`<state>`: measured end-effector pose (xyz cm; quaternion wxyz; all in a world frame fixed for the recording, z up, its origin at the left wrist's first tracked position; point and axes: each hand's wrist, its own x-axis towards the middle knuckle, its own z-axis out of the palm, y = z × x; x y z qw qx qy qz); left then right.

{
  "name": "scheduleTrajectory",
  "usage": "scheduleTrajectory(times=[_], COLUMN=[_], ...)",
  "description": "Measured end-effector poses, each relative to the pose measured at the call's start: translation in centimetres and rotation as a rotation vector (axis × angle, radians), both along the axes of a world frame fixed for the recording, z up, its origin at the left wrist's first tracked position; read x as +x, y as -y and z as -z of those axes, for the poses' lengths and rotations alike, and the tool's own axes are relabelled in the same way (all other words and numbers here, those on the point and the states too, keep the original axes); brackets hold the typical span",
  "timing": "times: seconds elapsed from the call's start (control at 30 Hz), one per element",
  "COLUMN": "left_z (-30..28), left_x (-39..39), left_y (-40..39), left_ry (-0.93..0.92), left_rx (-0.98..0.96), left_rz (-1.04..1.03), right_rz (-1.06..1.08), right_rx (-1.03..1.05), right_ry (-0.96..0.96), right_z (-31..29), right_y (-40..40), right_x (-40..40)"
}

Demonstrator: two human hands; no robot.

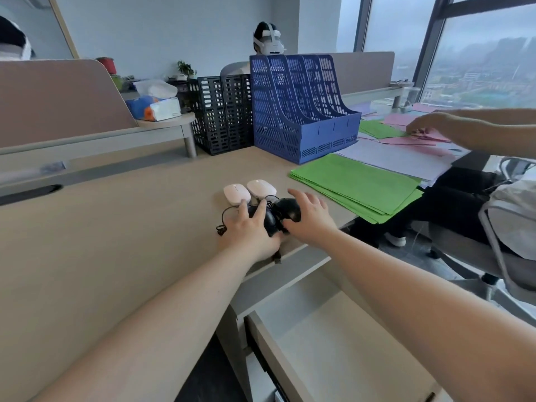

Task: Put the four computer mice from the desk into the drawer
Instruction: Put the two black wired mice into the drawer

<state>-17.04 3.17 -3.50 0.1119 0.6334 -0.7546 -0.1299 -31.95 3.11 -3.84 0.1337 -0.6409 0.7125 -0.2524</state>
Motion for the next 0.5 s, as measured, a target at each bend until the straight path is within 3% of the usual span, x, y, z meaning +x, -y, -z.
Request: scheduleTrajectory(times=[0.17,0.37,0.5], left_z=[0.3,0.0,-1.1], left_x=[-0.5,-1.0,-0.8], left_y=[2.6,3.3,2.1], left_ry=[0.065,0.136,0.210], left_rx=[0.120,0.022,0.122], left_rz=[0.020,0.020,-0.016], right_rz=[-0.075,0.009,-0.008], right_rx=[0.206,0.123,0.150], right_ry=[-0.109,-0.179,-0.245], right_z=[0.2,-0.2,-0.6], right_y=[2.3,2.3,0.9], right_x=[0.8,0.7,0.3])
